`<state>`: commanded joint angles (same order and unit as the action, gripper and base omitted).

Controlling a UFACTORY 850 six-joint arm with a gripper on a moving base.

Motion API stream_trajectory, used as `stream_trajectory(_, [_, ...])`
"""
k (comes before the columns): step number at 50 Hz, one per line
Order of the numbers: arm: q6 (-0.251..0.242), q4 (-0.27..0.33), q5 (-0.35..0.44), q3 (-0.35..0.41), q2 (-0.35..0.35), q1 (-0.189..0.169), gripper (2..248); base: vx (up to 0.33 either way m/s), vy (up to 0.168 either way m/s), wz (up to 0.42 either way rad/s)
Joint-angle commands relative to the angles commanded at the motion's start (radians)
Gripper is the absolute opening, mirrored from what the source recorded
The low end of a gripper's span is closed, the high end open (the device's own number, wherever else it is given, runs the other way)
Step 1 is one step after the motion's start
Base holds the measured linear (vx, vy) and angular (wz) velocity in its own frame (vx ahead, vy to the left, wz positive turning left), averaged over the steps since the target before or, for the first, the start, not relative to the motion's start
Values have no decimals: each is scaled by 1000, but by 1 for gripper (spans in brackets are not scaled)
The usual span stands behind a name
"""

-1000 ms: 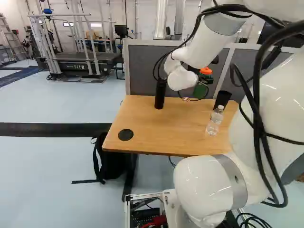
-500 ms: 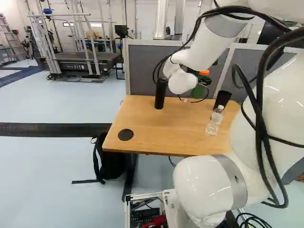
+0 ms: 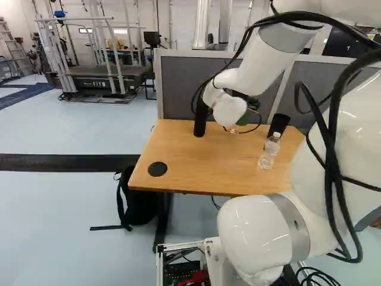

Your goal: Pick up the green bottle from the table

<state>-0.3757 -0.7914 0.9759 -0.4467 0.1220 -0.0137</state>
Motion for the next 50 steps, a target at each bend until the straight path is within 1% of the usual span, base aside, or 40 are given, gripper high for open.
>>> stream_trajectory(13, [54, 114, -15, 52, 23, 2, 122, 0, 0, 0])
stream_trajectory(35, [164, 345, -45, 157, 69, 6, 122, 0, 0, 0])
stream_trajectory(50, [229, 482, -63, 219, 96, 8, 122, 0, 0, 0])
